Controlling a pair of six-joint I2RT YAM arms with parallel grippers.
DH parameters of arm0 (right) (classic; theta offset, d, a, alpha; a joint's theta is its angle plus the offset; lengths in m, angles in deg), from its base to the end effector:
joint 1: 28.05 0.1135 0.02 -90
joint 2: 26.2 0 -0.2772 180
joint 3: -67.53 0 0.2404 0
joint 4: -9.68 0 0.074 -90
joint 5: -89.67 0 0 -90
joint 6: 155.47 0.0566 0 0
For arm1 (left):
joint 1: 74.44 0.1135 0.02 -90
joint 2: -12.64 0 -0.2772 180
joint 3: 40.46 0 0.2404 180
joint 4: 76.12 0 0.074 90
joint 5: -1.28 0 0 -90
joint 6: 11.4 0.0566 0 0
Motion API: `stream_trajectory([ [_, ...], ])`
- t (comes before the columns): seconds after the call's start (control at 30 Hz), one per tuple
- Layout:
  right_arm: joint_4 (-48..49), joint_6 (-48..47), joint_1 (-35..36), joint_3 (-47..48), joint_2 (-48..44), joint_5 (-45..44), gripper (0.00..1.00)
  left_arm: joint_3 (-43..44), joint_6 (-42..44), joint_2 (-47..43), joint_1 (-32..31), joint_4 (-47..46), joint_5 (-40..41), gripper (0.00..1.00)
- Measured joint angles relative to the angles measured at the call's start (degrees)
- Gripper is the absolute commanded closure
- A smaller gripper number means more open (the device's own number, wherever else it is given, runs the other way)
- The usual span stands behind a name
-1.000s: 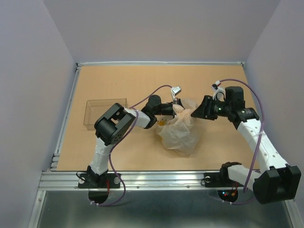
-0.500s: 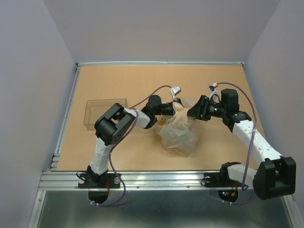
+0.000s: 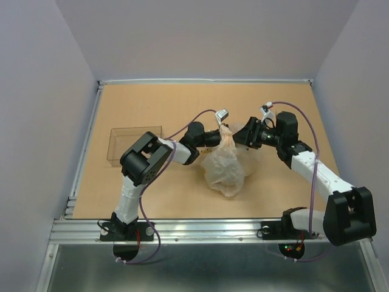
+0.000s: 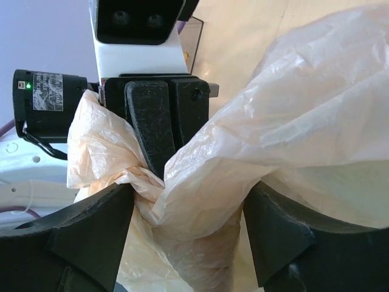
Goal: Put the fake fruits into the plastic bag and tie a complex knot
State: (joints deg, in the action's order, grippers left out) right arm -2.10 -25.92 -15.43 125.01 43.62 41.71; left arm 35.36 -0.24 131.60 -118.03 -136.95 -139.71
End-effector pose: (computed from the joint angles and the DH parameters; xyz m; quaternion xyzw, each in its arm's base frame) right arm 0.2504 0.0949 0.2749 -0.0073 0.8073 0.4936 0.3235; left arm 0.2841 -0.3311 0.2250 0.1700 0.6128 -0.7610 0.1284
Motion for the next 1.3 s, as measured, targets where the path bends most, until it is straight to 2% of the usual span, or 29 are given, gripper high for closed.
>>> stream_trajectory([
  [0.23, 6.47, -3.48, 0.85, 0.04, 2.01, 0.42, 0.09, 0.76, 0.50, -0.57, 1.31, -0.17, 0.42, 1.00],
  [0.3, 7.32, -5.81, 1.18, 0.26, 1.99, 0.44, 0.07, 1.84, 1.66, -0.57, 1.90, -0.04, -0.09, 1.00],
  [0.47, 3.54, -13.25, 1.79, 1.36, -1.22, 0.00, 0.01, 3.80, 3.87, -0.92, 2.78, 0.15, -0.87, 1.00],
  [0.6, -3.58, -17.92, 1.99, 3.82, -5.70, -0.59, 0.00, 3.82, 5.05, -3.02, 2.82, 0.72, -0.83, 1.00],
  [0.77, -5.97, -18.51, 2.08, 6.97, -5.62, 1.40, 0.04, 3.89, 6.05, -5.75, 2.82, 0.79, -0.66, 1.00],
  [1.0, 4.92, -10.80, 2.10, 9.14, 4.35, 8.31, 0.04, 3.98, 10.95, -7.37, 4.44, 2.71, -0.61, 1.00],
  [1.13, 9.73, -8.66, 2.12, 8.94, 5.60, 9.92, 0.04, 2.58, 12.87, -8.81, 4.83, 2.95, -0.02, 1.00],
  [1.3, 8.70, -11.91, 2.27, 5.60, 4.33, 9.70, 0.03, -0.96, 13.25, -7.96, 4.57, 1.18, 0.61, 1.00],
])
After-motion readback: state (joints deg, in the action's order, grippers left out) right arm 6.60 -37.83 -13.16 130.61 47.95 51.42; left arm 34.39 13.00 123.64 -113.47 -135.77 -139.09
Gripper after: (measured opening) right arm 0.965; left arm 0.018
